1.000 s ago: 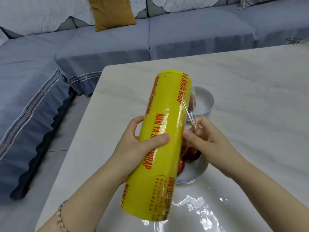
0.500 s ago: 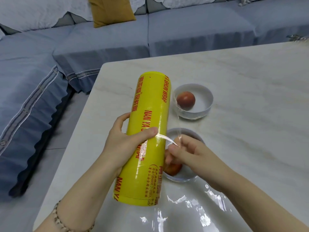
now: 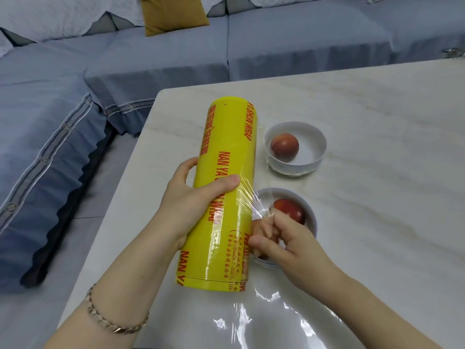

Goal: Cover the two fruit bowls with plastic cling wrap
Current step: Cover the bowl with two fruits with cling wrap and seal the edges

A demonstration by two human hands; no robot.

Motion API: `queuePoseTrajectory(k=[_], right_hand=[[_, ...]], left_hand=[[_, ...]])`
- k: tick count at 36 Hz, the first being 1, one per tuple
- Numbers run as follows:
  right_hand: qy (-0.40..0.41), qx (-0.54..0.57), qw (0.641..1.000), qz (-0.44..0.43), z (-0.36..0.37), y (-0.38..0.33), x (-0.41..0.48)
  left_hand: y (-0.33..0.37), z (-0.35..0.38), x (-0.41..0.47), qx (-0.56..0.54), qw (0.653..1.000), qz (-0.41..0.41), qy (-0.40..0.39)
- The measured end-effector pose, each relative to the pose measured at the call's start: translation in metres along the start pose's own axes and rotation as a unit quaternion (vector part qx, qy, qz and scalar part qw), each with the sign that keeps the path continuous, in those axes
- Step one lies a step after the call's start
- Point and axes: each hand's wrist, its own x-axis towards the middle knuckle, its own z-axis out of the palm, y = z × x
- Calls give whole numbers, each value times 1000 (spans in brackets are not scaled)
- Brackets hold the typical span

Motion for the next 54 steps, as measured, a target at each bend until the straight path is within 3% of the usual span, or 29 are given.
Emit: queuePoseTrajectory(k=[8, 13, 18, 24, 30, 34, 45, 50, 54], right_hand=[[1, 57, 997, 43, 7, -6, -6], [-17, 54, 995, 80, -2, -14, -11], [49, -22, 996, 74, -10, -9, -12], [137, 137, 973, 125, -18, -13, 0], [90, 309, 927, 193, -20, -13, 25], [13, 383, 909, 163, -17, -23, 30], [181, 421, 887, 55, -13, -30, 14], [196, 382, 901, 56, -28, -23, 16], [194, 344, 915, 80, -37, -20, 12]], left_hand=[[1, -1, 2, 25, 999, 10, 21], [-3, 1, -3, 156, 976, 117, 99], [8, 12, -19, 302, 926, 184, 132], [21, 22, -25, 326, 917, 203, 109], [26, 25, -28, 312, 922, 206, 101], [26, 27, -29, 316, 920, 209, 96], [16, 34, -25, 343, 916, 191, 80], [17, 39, -22, 217, 964, 153, -21], [21, 47, -18, 140, 974, 137, -115]])
